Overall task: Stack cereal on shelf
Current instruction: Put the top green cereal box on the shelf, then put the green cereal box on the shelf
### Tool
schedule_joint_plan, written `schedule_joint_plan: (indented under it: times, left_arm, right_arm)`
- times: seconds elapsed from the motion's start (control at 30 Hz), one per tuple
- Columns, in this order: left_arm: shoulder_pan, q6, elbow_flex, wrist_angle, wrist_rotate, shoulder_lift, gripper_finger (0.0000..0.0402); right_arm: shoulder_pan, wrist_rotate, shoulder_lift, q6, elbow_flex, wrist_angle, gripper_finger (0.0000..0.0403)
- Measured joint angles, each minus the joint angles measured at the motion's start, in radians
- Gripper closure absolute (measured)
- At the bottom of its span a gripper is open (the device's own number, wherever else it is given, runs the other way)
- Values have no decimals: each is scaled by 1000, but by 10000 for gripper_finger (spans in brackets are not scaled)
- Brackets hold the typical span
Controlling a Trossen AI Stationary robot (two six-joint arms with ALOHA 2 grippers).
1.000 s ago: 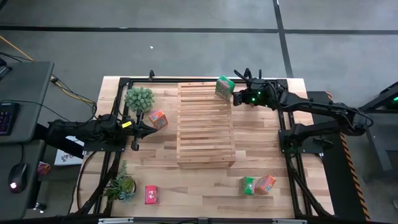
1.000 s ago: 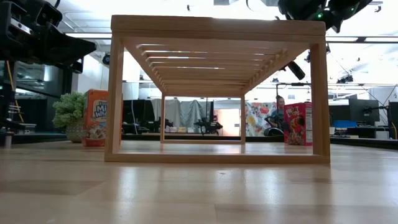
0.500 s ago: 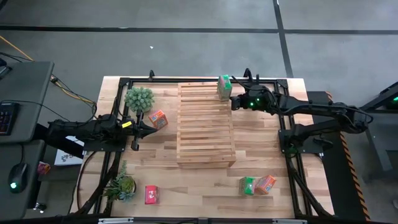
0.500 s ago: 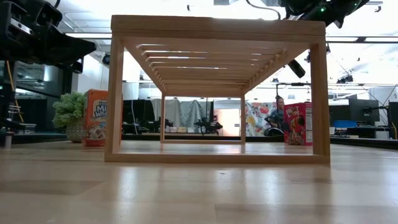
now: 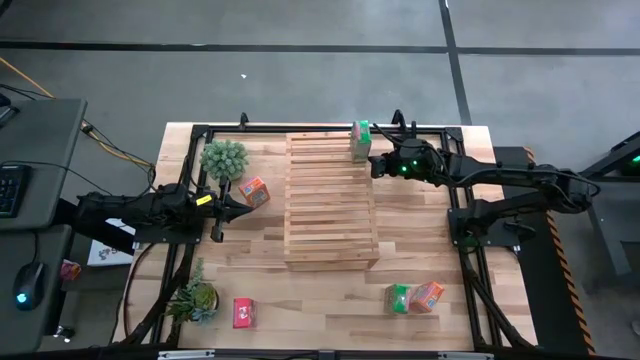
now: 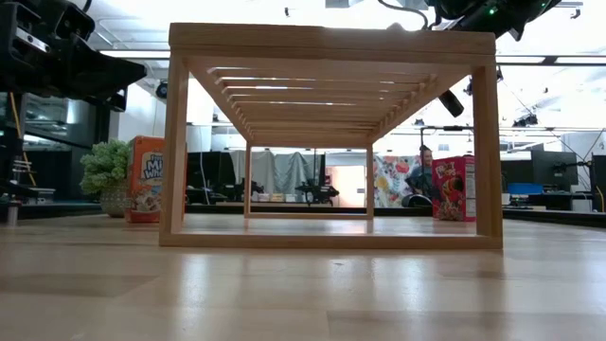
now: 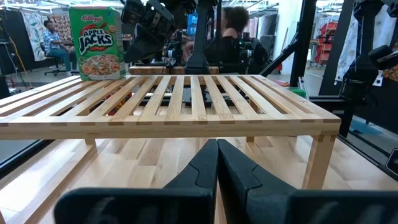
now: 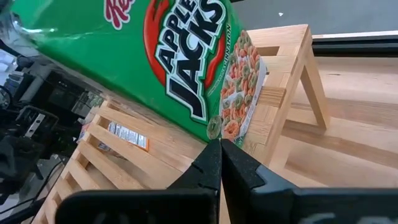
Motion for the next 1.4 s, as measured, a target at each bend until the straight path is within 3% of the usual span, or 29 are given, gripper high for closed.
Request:
schedule_joint_plan:
  times: [0.2, 0.53, 0.6, 0.8, 0.9, 1.03, 1.2, 1.3, 1.4]
  left_arm:
    - [0, 0, 0, 0, 0, 0, 402]
    - [0, 0, 0, 0, 0, 0, 401]
    - [0, 0, 0, 0, 0, 0, 401]
    - [0, 0, 0, 0, 0, 0, 402]
    - [0, 0, 0, 0, 0, 0, 401]
    - [0, 0, 0, 0, 0, 0, 401]
    - [0, -18, 0, 25, 0, 0, 401]
    - [0, -159, 0, 141, -2, 0, 402]
    - [0, -291, 0, 323, -26, 4, 402]
  right_arm:
    - [0, -62, 0, 0, 0, 3, 403]
    - [93, -344, -147, -49, 0, 45, 403]
    - [121, -347, -171, -26, 0, 159, 403]
    - [148, -204, -132, -46, 1, 649, 397]
    - [148, -185, -111, -53, 31, 698, 365]
    - [149, -187, -109, -93, 144, 528, 278]
    - [167, -269, -97, -157, 399, 91, 167]
    - [189, -273, -75, -158, 550, -193, 132]
    - [212, -268, -58, -153, 672, -392, 123]
